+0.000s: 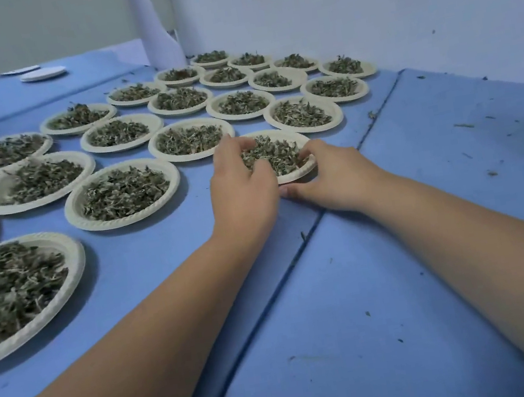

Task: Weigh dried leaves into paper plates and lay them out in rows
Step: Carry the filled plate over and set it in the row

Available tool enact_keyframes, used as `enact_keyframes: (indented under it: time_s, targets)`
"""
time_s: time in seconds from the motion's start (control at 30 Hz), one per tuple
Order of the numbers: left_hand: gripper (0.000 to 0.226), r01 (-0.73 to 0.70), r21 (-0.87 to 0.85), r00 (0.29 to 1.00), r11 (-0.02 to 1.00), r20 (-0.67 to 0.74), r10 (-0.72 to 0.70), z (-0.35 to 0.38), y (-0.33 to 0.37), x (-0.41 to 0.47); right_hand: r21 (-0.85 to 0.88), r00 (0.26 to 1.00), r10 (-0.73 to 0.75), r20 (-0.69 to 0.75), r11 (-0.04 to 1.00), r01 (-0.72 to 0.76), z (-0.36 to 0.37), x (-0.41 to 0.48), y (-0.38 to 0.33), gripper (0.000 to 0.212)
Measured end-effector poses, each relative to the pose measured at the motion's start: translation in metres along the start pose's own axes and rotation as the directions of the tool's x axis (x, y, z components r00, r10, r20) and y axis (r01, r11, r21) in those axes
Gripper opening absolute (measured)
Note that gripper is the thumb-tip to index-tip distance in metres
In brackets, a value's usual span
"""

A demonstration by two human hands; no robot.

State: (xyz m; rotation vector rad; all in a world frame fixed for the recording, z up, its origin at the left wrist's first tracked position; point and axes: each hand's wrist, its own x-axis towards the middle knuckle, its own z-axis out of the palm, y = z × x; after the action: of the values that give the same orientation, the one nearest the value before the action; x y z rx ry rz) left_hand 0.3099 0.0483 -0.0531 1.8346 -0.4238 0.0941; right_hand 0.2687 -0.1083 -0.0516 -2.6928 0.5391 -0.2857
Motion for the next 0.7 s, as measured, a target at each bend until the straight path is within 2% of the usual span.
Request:
enact_keyframes:
  time_s: [0.1,0.2,0.4,0.5,0.6,0.7]
  targets:
    - [0.031,-0.136,0.031,0.989,0.990,0.061,0.134,0.011,0.017,-0.014,0.056,1.000,-0.010,-0.025,0.998,0.012,-0.019,-0.020,0.002,0.078]
    - [0.035,-0.241,-0.022,0.961,0.970,0.130,0.242,0.036,0.040,-0.037,0.071,0.998,-0.030,-0.052,0.997,0.034,-0.044,-0.047,0.009,0.065]
    - [0.035,-0.290,-0.121,0.921,0.949,0.236,0.311,0.105,0.089,-0.082,0.034,0.974,-0.028,-0.225,0.999,0.036,-0.099,-0.119,0.062,0.053]
    - [0.033,-0.352,-0.102,0.866,0.930,0.341,0.365,0.139,0.112,-0.106,0.046,0.916,0.017,-0.400,0.999,0.001,-0.129,-0.162,0.111,0.038]
    - [0.035,-0.430,-0.085,0.803,0.899,0.419,0.424,0.175,0.140,-0.124,0.060,0.826,0.093,-0.557,0.996,-0.072,-0.153,-0.208,0.166,0.028]
    - [0.039,-0.547,-0.086,0.711,0.833,0.478,0.516,0.209,0.172,-0.138,0.041,0.744,0.157,-0.649,0.984,-0.171,-0.174,-0.254,0.223,0.023]
